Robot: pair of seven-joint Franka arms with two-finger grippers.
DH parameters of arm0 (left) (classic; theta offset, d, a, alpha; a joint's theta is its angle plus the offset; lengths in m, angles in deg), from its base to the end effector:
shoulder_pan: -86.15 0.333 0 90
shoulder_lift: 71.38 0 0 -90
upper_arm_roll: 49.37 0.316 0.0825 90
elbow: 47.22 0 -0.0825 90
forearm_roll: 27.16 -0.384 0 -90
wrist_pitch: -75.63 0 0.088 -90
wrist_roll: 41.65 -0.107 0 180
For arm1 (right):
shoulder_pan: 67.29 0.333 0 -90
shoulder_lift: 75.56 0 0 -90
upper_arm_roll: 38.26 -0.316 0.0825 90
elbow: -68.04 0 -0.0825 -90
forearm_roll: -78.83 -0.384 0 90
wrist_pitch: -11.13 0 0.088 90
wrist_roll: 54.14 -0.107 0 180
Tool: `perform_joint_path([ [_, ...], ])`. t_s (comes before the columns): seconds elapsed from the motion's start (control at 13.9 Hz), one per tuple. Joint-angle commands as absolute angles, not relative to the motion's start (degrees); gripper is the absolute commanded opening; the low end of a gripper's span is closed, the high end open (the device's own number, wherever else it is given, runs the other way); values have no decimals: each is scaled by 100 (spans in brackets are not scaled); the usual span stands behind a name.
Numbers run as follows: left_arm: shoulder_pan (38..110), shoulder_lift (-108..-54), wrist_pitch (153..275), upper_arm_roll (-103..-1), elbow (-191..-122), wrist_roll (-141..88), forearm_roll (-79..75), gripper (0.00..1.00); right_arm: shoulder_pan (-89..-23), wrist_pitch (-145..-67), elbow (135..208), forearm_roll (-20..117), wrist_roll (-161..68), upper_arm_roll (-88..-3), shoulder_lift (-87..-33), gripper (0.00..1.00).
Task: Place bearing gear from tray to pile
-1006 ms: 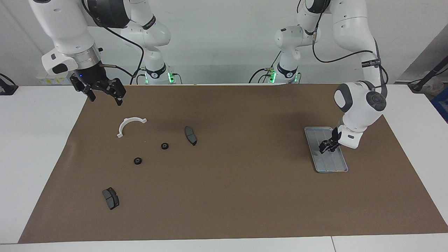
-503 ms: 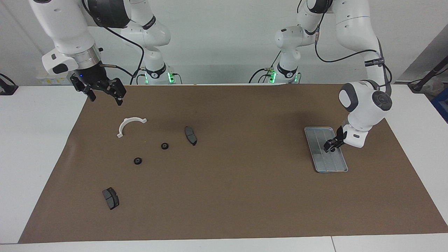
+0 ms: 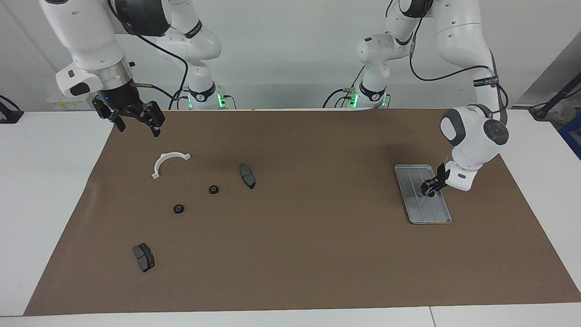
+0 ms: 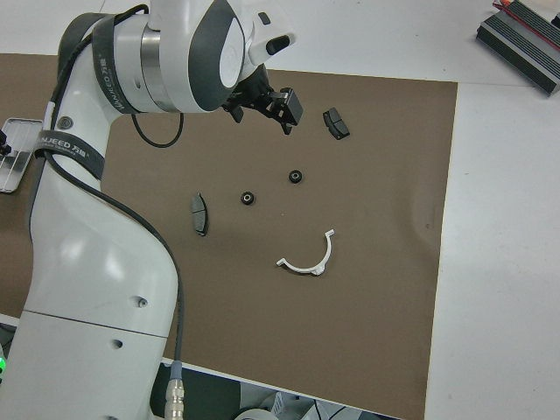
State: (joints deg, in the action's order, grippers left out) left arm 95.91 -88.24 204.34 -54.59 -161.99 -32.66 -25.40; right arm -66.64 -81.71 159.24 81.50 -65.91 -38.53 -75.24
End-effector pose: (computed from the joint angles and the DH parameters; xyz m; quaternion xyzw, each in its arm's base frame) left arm 0.5930 0.0479 0.3074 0.9910 0.1292 -0.0259 0.0240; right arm 0.5608 0.0042 0.6160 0.9953 -0.0936 0.0140 0.0219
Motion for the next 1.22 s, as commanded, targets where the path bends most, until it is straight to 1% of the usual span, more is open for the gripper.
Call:
perform_joint_path([
  [0.0, 9635, -8781, 20571, -5482, -16306, -3321, -2628, 55, -6694, -8098, 15936, 8041, -6495, -3888, -7583, 100],
  [0.86, 9626, -8790, 20580, -5482, -16306, -3330, -2628, 28, -6685, -8115, 15945, 8041, -6504, -3888, -7591, 100],
  [1.15, 9626, -8790, 20580, -5482, -16306, -3330, -2628, 21, -6685, -8124, 15945, 8041, -6495, -3888, -7591, 100],
])
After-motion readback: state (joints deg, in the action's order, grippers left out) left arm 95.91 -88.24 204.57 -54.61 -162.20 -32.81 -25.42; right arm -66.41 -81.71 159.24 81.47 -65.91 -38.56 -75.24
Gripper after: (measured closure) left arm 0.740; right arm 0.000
